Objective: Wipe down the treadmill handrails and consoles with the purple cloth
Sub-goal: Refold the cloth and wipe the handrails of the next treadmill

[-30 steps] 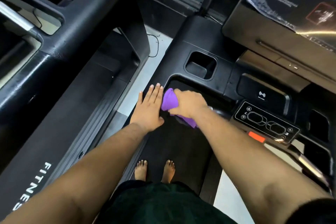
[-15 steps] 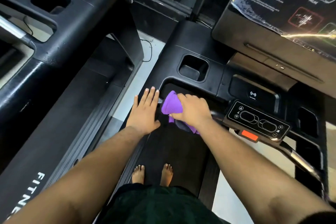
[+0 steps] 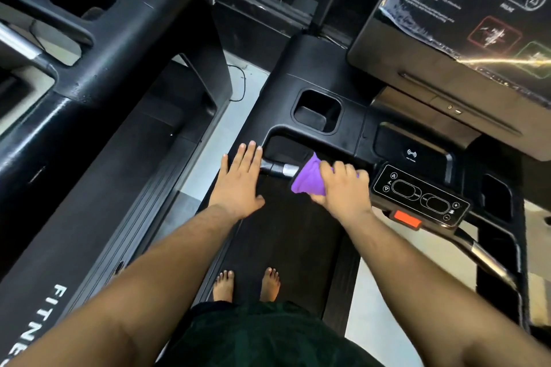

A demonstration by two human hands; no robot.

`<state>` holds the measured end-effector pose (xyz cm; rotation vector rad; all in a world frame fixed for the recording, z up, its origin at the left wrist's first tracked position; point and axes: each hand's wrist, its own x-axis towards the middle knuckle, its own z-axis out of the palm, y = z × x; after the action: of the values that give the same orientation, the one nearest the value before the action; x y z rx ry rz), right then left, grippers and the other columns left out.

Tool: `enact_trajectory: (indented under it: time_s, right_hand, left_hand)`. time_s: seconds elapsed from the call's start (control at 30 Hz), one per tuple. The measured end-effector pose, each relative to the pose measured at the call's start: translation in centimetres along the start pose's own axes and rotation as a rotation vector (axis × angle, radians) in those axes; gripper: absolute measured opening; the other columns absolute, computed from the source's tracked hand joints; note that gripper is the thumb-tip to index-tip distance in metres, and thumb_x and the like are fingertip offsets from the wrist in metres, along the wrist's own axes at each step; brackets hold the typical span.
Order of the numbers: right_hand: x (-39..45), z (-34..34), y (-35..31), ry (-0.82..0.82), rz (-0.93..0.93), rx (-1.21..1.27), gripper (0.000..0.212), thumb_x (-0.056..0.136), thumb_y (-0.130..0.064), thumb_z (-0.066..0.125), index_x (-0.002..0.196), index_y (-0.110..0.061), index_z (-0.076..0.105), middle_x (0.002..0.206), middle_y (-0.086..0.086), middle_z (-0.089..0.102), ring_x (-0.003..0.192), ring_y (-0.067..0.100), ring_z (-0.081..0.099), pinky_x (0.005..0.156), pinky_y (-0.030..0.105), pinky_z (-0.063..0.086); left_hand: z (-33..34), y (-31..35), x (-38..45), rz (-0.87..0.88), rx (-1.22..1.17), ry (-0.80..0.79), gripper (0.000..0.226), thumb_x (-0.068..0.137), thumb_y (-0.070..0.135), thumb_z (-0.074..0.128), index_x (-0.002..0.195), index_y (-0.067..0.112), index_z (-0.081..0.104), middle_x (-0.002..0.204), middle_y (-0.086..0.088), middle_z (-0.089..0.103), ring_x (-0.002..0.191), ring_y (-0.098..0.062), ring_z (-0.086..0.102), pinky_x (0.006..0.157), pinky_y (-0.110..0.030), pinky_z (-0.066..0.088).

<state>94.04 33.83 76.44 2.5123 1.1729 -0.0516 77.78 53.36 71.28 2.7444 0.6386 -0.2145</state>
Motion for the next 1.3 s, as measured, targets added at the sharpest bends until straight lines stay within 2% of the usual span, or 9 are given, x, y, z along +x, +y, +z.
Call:
enact_trajectory:
  time_s: [0.13, 0.37, 0.53, 0.67, 0.83, 0.93, 1.07, 1.2, 1.3]
  right_hand:
    - [3.2, -3.3, 2.5, -0.368, -0.05, 0.288, 0.071, 0.066, -0.088, 0.061, 0.107, -0.031, 0.049, 0.1, -0.004, 0.062, 0.096, 0.027, 0.063, 0.076, 0.04, 0.046]
    - [-0.6, 0.2, -3.7, 0.022, 0.186, 0.04, 0.082, 0.07, -0.066, 0.071, 0.135, -0.02, 0.05, 0.121, 0.01, 0.058, 0.116, 0.033, 0.053, 0.107, 0.057, 0.031]
    - [4.6, -2.6, -2.6, -0.208, -0.057, 0.189, 0.07, 0.071, -0.062, 0.071, 0.127, -0.026, 0.049, 0.112, 0.0, 0.064, 0.105, 0.029, 0.063, 0.076, 0.039, 0.04]
    - [2.1, -1.3, -3.6, -0.012, -0.065, 0.147, 0.074, 0.081, -0.052, 0.07, 0.145, -0.028, 0.043, 0.132, -0.001, 0.059, 0.12, 0.026, 0.056, 0.102, 0.044, 0.039]
    - [-1.3, -1.1, -3.4, 0.009, -0.176, 0.311, 0.081, 0.094, -0.016, 0.061, 0.162, -0.03, 0.021, 0.17, -0.003, 0.02, 0.156, 0.024, 0.018, 0.127, 0.05, 0.004]
    - [-5.2, -1.5, -4.1, 0.091, -0.267, 0.375, 0.071, 0.096, -0.021, 0.055, 0.162, -0.026, 0.027, 0.169, -0.005, 0.023, 0.156, 0.02, 0.019, 0.126, 0.058, 0.0]
    - [-11.0, -0.1, -5.9, 0.277, -0.346, 0.357, 0.081, 0.081, -0.011, 0.073, 0.155, -0.019, 0.042, 0.162, 0.002, 0.039, 0.15, 0.025, 0.035, 0.117, 0.074, 0.017]
    - [-16.0, 1.9, -6.2, 0.194, -0.332, 0.417, 0.097, 0.08, -0.022, 0.08, 0.161, -0.021, 0.028, 0.168, 0.002, 0.025, 0.155, 0.024, 0.023, 0.119, 0.069, 0.02]
    - [-20.4, 3.7, -6.6, 0.015, -0.373, 0.614, 0.107, 0.082, -0.041, 0.081, 0.163, -0.029, 0.012, 0.172, -0.001, 0.002, 0.157, 0.022, 0.007, 0.124, 0.056, 0.02]
  left_hand:
    - [0.0, 0.1, 0.0, 0.01, -0.003, 0.008, 0.124, 0.082, 0.049, 0.073, 0.161, 0.015, -0.016, 0.171, -0.007, -0.017, 0.158, -0.026, -0.014, 0.127, -0.057, 0.003]
    - [-0.1, -0.1, 0.1, 0.003, -0.031, 0.007, 0.123, 0.083, 0.052, 0.071, 0.161, 0.015, -0.017, 0.171, -0.005, -0.018, 0.158, -0.025, -0.016, 0.128, -0.056, 0.002]
    - [0.4, -0.2, 0.3, 0.011, -0.044, 0.025, 0.124, 0.081, 0.052, 0.072, 0.162, 0.016, -0.015, 0.172, -0.004, -0.016, 0.159, -0.024, -0.013, 0.127, -0.057, 0.002]
    - [0.4, -0.4, 0.2, 0.046, -0.088, 0.052, 0.119, 0.082, 0.058, 0.066, 0.163, 0.015, -0.01, 0.172, -0.002, -0.013, 0.158, -0.019, -0.015, 0.124, -0.058, -0.009]
    - [-0.5, 0.9, -2.8, 0.153, -0.386, 0.1, 0.103, 0.087, 0.067, 0.048, 0.164, 0.013, 0.008, 0.172, -0.001, 0.007, 0.158, -0.012, -0.006, 0.127, -0.048, -0.011]
    - [-1.5, 4.0, -6.3, 0.008, -0.762, 0.052, 0.097, 0.092, 0.061, 0.062, 0.164, 0.014, 0.016, 0.165, 0.006, 0.027, 0.149, -0.001, 0.011, 0.126, -0.03, 0.004]
    - [-0.9, 6.6, -11.5, -0.192, -1.247, 0.013, 0.083, 0.088, 0.037, 0.081, 0.155, 0.02, 0.036, 0.139, 0.0, 0.063, 0.125, -0.006, 0.061, 0.112, -0.029, 0.046]
    - [0.8, 7.5, -17.6, -0.26, -1.315, 0.103, 0.043, 0.087, 0.012, 0.081, 0.128, 0.011, 0.066, 0.117, -0.013, 0.075, 0.109, -0.025, 0.07, 0.1, -0.044, 0.056]
    - [1.9, 9.0, -23.3, -0.299, -1.295, 0.197, 0.034, 0.089, -0.005, 0.071, 0.12, 0.009, 0.071, 0.111, -0.008, 0.077, 0.099, -0.015, 0.072, 0.092, -0.038, 0.059]
